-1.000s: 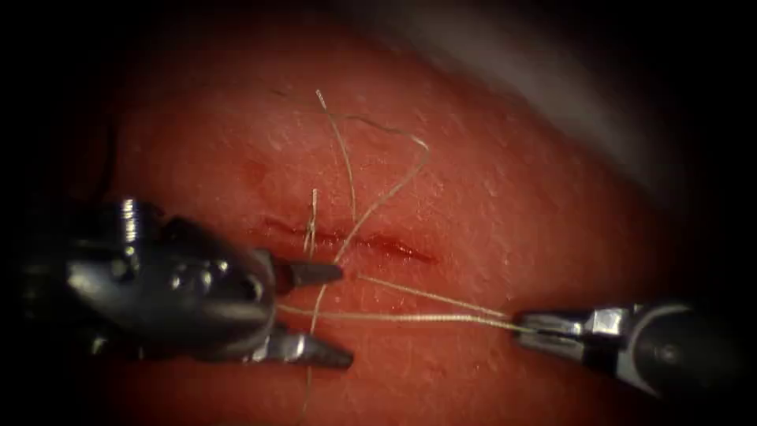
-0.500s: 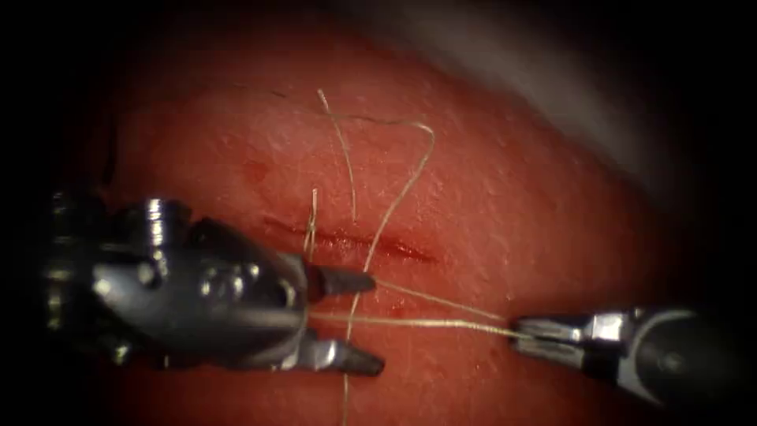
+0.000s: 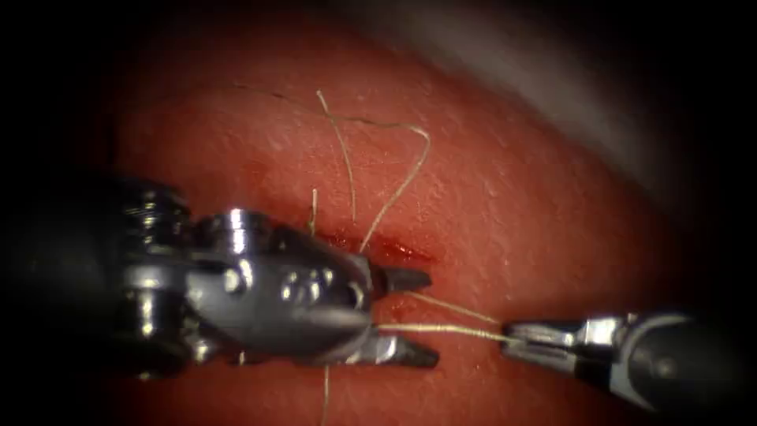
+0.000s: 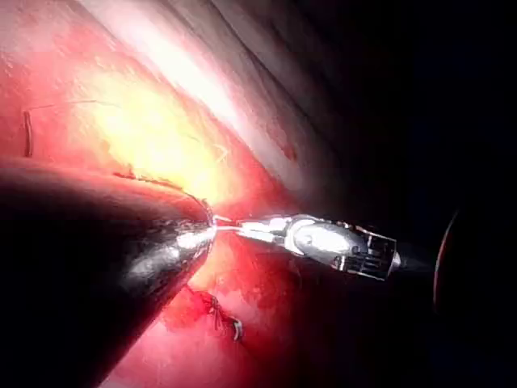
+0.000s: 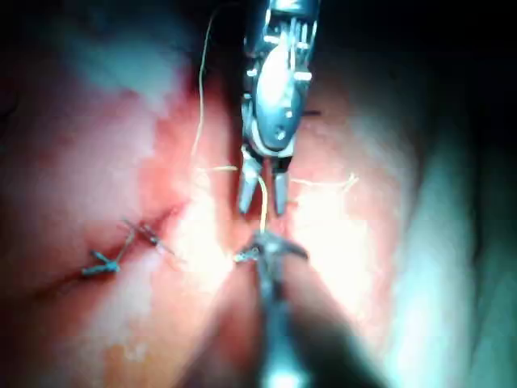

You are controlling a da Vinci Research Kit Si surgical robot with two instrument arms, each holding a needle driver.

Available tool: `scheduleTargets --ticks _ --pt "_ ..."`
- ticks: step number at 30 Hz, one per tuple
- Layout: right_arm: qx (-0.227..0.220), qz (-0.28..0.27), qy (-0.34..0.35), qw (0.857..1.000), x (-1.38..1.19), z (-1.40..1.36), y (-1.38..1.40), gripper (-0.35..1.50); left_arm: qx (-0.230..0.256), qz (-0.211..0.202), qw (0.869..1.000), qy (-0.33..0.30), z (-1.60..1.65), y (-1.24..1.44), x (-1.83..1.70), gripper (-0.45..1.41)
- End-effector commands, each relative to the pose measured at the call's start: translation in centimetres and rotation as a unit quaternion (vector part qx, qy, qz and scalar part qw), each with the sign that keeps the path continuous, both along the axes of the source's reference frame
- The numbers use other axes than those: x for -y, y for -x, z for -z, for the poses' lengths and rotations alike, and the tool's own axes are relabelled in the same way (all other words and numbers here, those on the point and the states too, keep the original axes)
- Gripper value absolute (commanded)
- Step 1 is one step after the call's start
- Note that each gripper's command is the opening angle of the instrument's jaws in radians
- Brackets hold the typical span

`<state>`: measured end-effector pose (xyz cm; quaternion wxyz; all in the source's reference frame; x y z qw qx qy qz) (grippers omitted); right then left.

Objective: Wound Closure

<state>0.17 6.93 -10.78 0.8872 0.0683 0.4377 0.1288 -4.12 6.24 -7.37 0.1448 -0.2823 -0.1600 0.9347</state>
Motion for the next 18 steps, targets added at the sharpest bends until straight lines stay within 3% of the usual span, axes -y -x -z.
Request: scheduleTargets --ticks 1,4,11,18 --pt "-0.001 0.001 0.001 1.0 -0.02 -0.03 -0.04 -0.35 -0.002 -0.01 1.0 -0.005 -0.07 0.0 0.05 0.17" --pt "-0.002 0.002 0.001 1.0 -0.01 -0.03 0.0 -0.35 -0.011 -0.019 1.0 -0.003 -0.01 -0.16 0.03 0.05" --pt "-0.001 0.003 0.004 1.0 -0.01 -0.06 0.16 -0.35 -0.02 -0.007 1.0 -0.006 0.18 -0.37 -0.1 0.08" --pt "0.0 0.002 0.005 1.0 -0.02 -0.08 0.23 -0.35 -0.036 0.001 0.999 -0.02 -0.02 -0.54 0.03 0.09"
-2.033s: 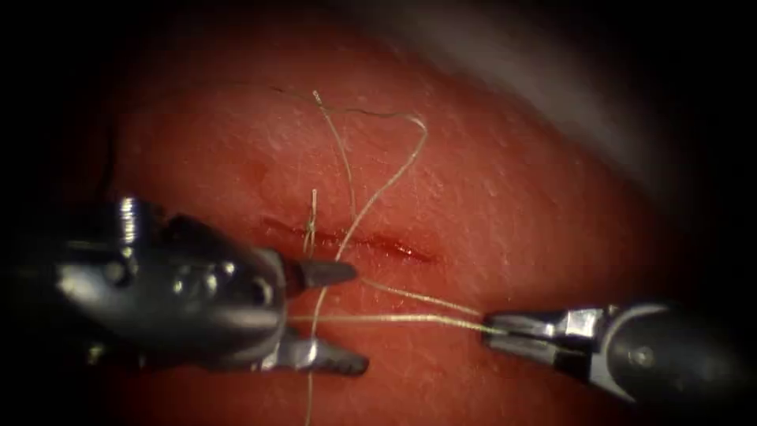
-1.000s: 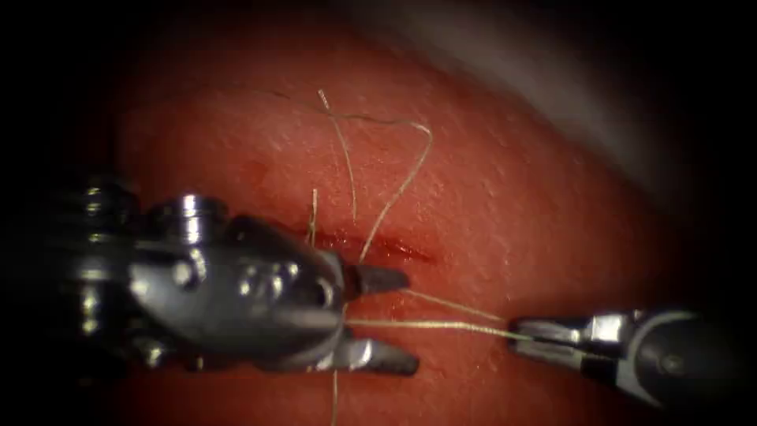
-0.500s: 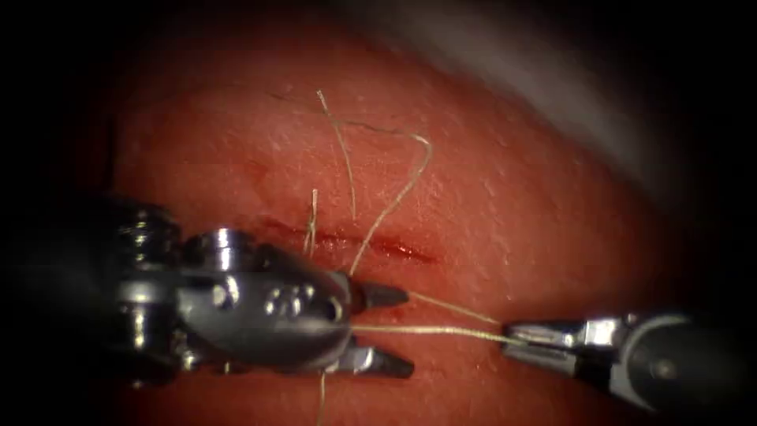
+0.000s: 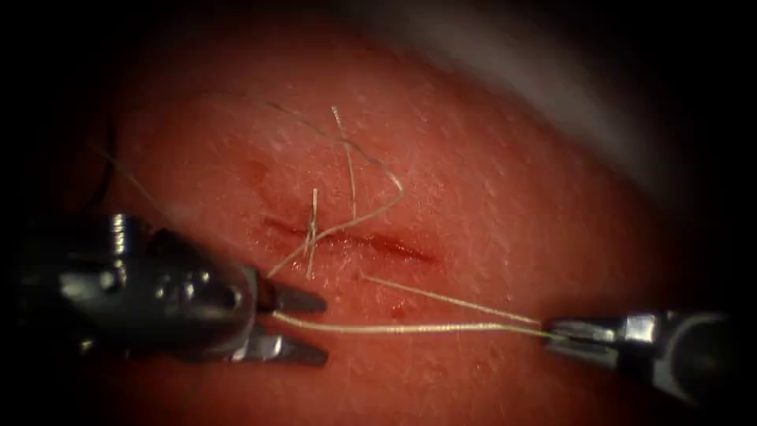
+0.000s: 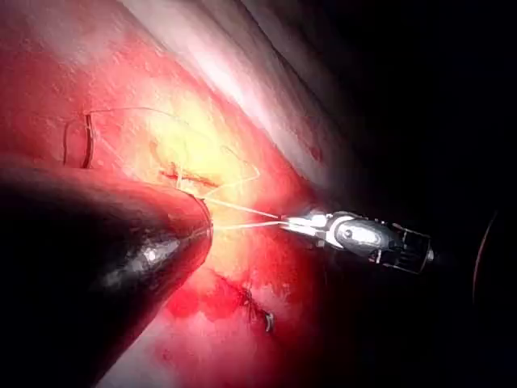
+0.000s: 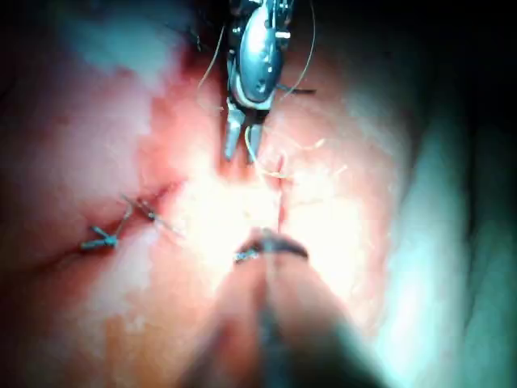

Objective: Wound Closure

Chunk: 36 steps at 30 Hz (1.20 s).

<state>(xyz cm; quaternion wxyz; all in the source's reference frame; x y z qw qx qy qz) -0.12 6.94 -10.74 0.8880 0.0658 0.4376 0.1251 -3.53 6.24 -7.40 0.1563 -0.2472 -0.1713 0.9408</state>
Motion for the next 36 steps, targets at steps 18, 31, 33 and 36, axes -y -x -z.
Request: scheduleTargets --ticks 18,31,33,36 --pt "0.004 0.002 0.001 1.0 0.0 -0.05 -0.01 -0.35 -0.006 0.005 1.0 -0.006 0.08 -0.11 -0.02 0.08" --pt "0.009 0.001 0.003 1.0 -0.01 -0.14 0.05 -0.35 -0.009 0.0 1.0 -0.006 0.12 -0.23 -0.04 0.2" --pt "0.01 0.002 0.003 1.0 -0.01 -0.15 0.05 -0.35 -0.006 0.001 1.0 -0.007 0.15 -0.25 -0.05 0.18" --pt "0.01 0.002 0.003 1.0 -0.01 -0.15 0.05 -0.35 -0.006 0.001 1.0 -0.006 0.14 -0.24 -0.03 0.13"
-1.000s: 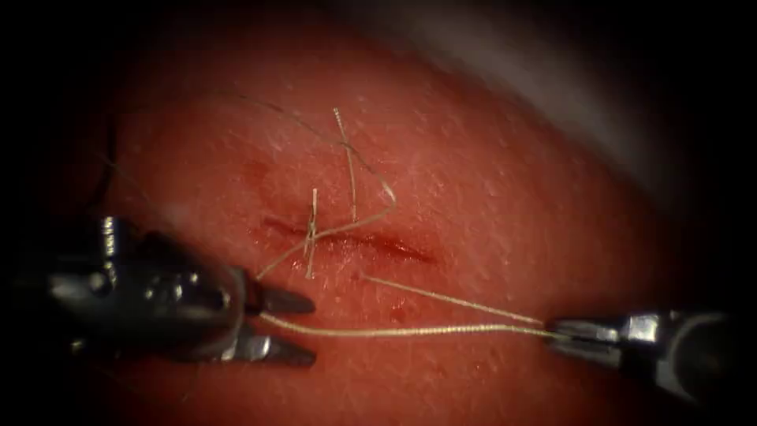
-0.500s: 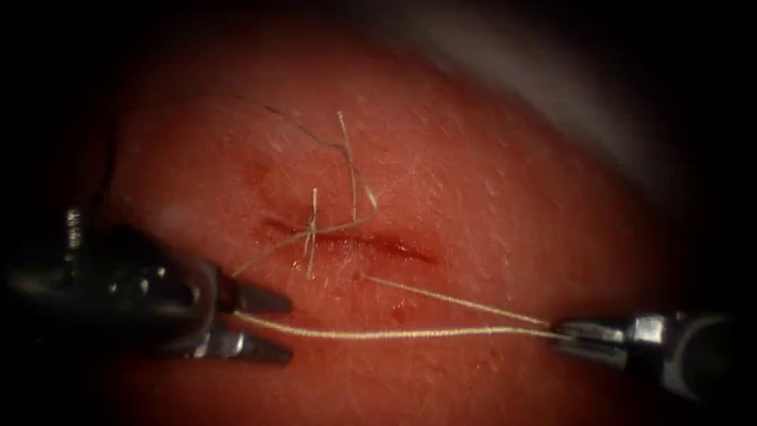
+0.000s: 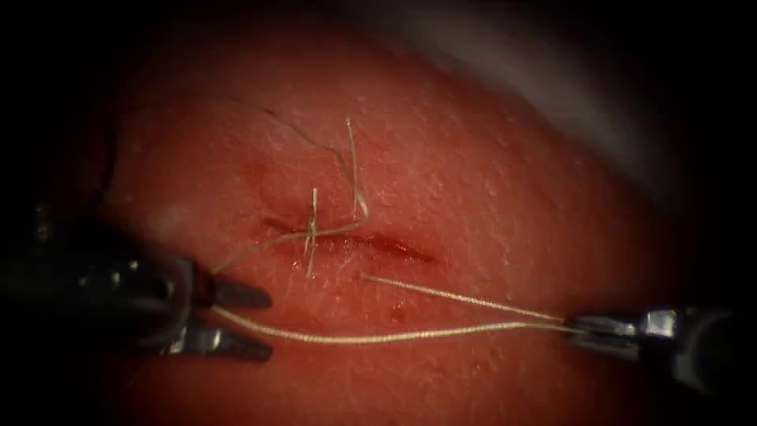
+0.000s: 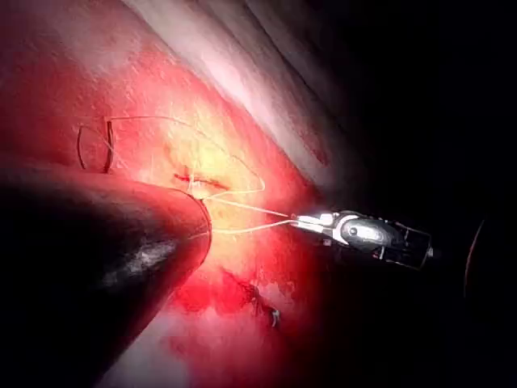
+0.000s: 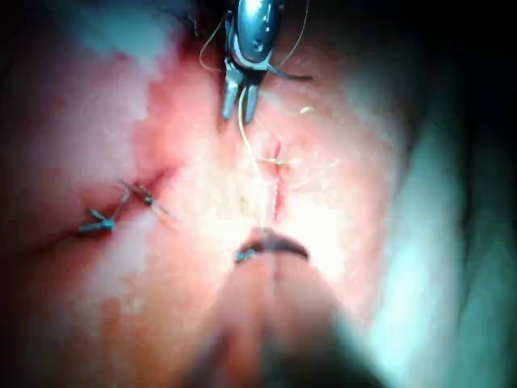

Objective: Wound Closure

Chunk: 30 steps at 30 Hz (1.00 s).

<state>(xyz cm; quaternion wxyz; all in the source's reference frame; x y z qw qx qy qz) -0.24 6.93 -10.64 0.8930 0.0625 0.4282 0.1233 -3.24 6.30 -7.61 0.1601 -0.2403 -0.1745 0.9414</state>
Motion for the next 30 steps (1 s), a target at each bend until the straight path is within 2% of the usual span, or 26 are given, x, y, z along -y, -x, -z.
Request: scheduleTargets --ticks 1,9,13,15,22,24,25,30 --pt "-0.001 0.0 0.001 1.0 -0.01 -0.05 -0.07 -0.35 0.0 0.0 1.0 0.001 -0.07 0.05 0.04 0.11" --pt "0.001 -0.001 -0.002 1.0 -0.02 -0.06 -0.06 -0.35 0.022 0.005 1.0 -0.001 -0.01 -0.02 0.02 0.08" --pt "0.001 -0.001 -0.002 1.0 -0.02 -0.07 -0.06 -0.35 0.03 0.007 1.0 -0.001 0.03 -0.07 -0.02 0.22" --pt "0.001 -0.001 -0.002 1.0 -0.02 -0.07 -0.06 -0.35 0.034 0.009 0.999 -0.001 0.04 -0.07 -0.03 0.22" --pt "0.001 -0.002 -0.002 1.0 -0.02 -0.07 -0.07 -0.35 0.062 0.017 0.998 -0.002 0.04 -0.07 -0.03 0.05" --pt "0.001 -0.002 -0.002 1.0 -0.02 -0.07 -0.07 -0.35 0.064 0.015 0.998 -0.004 0.04 -0.07 -0.03 -0.1" --pt "0.001 -0.002 -0.001 1.0 -0.02 -0.07 -0.07 -0.35 0.068 0.012 0.998 -0.004 0.04 -0.08 -0.02 -0.35" --pt "0.001 -0.002 -0.001 1.0 -0.02 -0.08 -0.07 -0.35 0.091 0.0 0.996 0.013 0.08 -0.18 0.04 -0.35"
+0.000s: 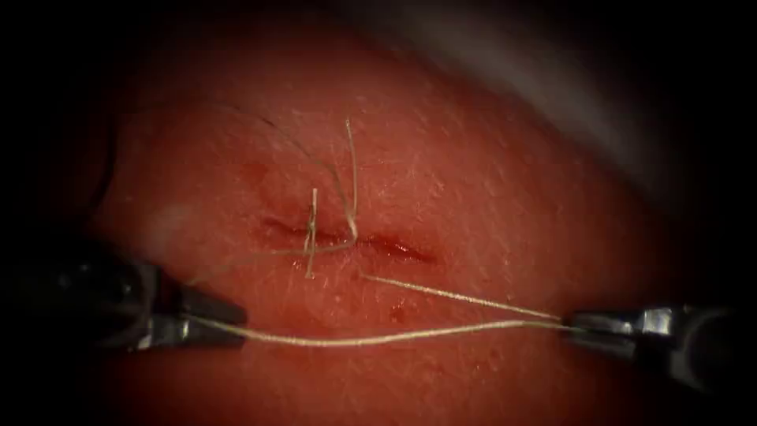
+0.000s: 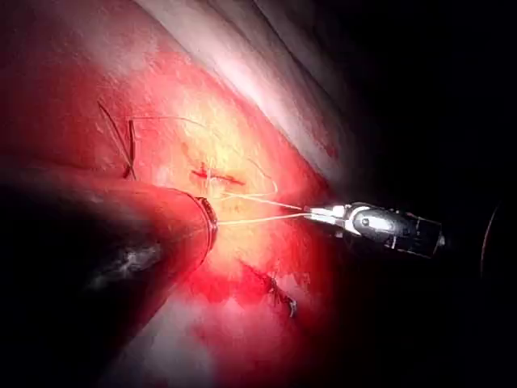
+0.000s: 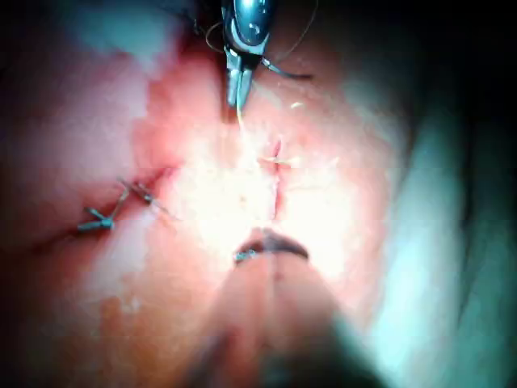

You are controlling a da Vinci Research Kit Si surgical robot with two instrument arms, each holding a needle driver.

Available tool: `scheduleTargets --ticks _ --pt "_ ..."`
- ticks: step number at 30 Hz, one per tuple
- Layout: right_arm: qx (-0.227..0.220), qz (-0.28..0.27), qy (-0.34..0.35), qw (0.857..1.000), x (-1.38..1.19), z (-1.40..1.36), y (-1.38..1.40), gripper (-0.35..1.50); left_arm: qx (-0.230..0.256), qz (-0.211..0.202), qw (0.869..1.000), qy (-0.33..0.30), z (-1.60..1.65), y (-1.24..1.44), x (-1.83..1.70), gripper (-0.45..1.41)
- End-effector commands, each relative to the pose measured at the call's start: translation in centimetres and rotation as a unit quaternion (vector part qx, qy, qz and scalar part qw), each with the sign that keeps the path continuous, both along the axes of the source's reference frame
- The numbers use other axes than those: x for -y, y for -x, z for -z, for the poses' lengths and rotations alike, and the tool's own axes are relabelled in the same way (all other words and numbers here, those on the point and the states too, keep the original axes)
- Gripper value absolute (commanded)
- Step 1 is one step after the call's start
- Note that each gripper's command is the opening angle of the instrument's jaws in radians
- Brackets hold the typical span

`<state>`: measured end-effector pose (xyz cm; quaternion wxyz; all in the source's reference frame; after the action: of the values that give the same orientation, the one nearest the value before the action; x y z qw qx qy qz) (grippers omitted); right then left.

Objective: Wound Closure

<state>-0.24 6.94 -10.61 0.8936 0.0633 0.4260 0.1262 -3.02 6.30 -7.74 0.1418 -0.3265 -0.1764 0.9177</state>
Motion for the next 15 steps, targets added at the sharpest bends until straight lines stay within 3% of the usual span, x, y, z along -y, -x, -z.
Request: scheduleTargets --ticks 1,6,10,11,12,13,15 --pt "-0.001 0.0 0.001 1.0 -0.02 -0.05 -0.06 -0.35 0.01 0.003 1.0 0.003 -0.02 0.0 0.05 -0.35" --pt "-0.001 0.0 0.001 1.0 -0.01 -0.05 -0.06 -0.35 0.026 0.002 1.0 -0.005 0.08 0.02 -0.06 -0.35" --pt "-0.01 -0.018 -0.012 1.0 -0.02 -0.01 -0.08 -0.35 0.02 0.035 0.999 -0.019 0.13 0.22 -0.12 -0.35" --pt "-0.02 -0.03 -0.018 0.999 -0.03 0.01 -0.1 0.0 0.019 0.038 0.999 -0.021 0.14 0.27 -0.11 -0.35" --pt "-0.025 -0.035 -0.02 0.999 -0.04 0.03 -0.11 0.24 0.017 0.041 0.999 -0.023 0.14 0.3 -0.1 -0.35" --pt "-0.04 -0.052 -0.025 0.998 -0.06 0.09 -0.15 0.81 0.016 0.043 0.999 -0.023 0.15 0.36 -0.1 -0.35" --pt "-0.057 -0.061 -0.028 0.996 -0.08 0.17 -0.18 1.1 0.013 0.048 0.998 -0.024 0.15 0.39 -0.1 -0.35"
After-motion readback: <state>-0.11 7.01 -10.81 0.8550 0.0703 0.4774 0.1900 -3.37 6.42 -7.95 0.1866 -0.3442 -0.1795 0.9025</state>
